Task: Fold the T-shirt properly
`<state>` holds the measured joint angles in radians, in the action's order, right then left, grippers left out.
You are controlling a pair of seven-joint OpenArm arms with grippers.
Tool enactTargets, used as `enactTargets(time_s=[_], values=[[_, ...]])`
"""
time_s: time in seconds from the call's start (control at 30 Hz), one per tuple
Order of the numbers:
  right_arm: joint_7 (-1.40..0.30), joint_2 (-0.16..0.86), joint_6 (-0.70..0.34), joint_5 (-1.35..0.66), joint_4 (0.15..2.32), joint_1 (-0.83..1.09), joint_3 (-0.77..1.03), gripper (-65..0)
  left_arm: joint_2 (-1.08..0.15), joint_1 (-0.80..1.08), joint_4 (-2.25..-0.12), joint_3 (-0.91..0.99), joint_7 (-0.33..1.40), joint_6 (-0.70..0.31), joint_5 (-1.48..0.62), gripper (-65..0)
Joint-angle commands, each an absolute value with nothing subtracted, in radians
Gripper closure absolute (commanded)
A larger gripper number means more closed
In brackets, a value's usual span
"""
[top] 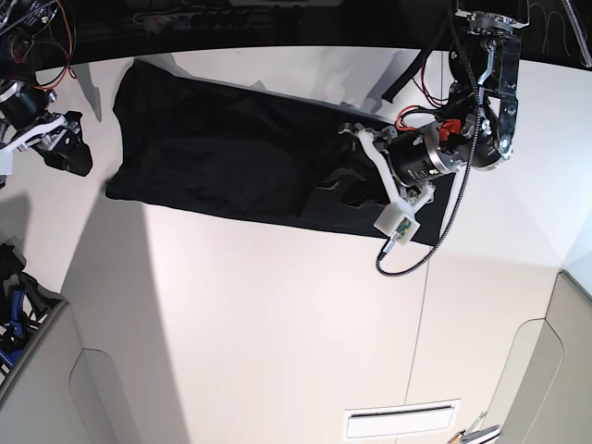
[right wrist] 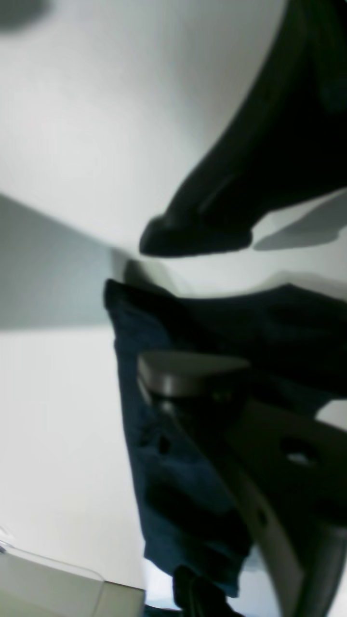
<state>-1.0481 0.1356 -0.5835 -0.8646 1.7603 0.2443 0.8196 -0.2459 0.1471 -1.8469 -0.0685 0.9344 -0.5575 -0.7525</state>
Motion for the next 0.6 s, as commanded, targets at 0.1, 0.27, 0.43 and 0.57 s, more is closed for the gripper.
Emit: enactTargets(time_s=[0.1,0.27,0.43,0.57], values=[[-1.029,0.146,-0.588,-0.886,1.774,0.265,0.773,-32.4,-0.244,0.136,-1.863,-0.129,0.915,-0.564,-0.797,-35.8],[-1.042,0.120,-0.588,-0.899,1.771,0.281,0.715,-32.3,-0.243,0.133,-1.863,-0.164,0.915,-0.565,-0.796,-35.8],[-1.056,0.096,-0.599,-0.988,1.773,0.280,0.714,-32.3,-0.244,0.133,-1.863,-0.163,0.916,-0.565,-0.783,-35.8],[-1.060,0.096,-0.600,-1.005,1.805,0.280,0.714,-27.7,-0.244,0.133,-1.863,-0.163,0.915,-0.564,-0.727,-35.7]])
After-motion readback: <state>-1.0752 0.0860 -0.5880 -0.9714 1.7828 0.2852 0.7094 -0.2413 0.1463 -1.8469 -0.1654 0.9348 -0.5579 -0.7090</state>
